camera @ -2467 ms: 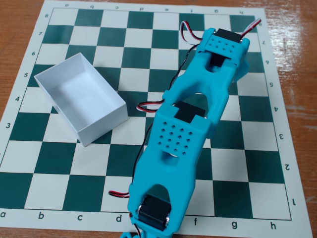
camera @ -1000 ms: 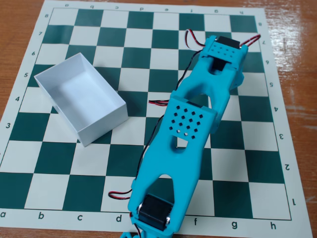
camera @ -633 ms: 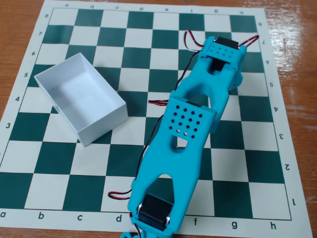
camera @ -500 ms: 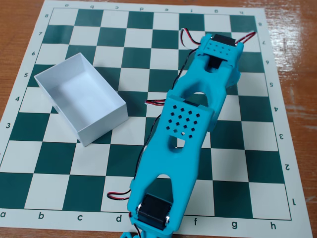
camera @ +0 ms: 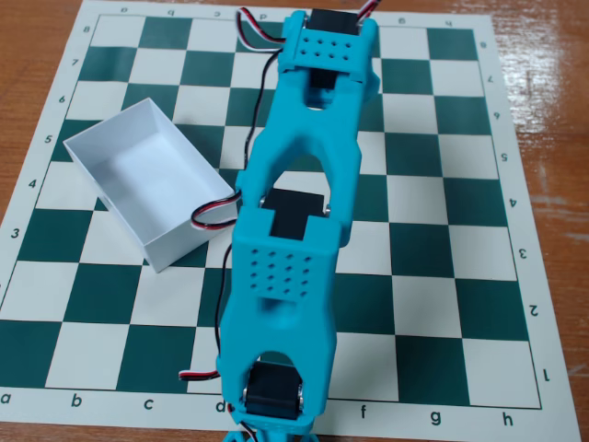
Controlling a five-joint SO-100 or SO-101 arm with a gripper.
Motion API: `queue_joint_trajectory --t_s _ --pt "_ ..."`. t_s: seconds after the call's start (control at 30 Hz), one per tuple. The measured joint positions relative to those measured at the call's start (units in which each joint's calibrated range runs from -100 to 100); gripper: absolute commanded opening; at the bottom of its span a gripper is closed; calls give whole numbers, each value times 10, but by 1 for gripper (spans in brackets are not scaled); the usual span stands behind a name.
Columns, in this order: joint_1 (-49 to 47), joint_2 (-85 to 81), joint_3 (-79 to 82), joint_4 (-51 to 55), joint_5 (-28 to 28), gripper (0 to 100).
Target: Grab the toy horse and put it in the box.
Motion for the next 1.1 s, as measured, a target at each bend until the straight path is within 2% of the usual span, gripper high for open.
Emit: queue_joint_trajectory --t_s 0.27,0.53,1.1 --pt "-99 -121 136 1 24 0" --pt "-193 -163 162 -2 32 0" --pt "-250 -163 290 -15 48 0"
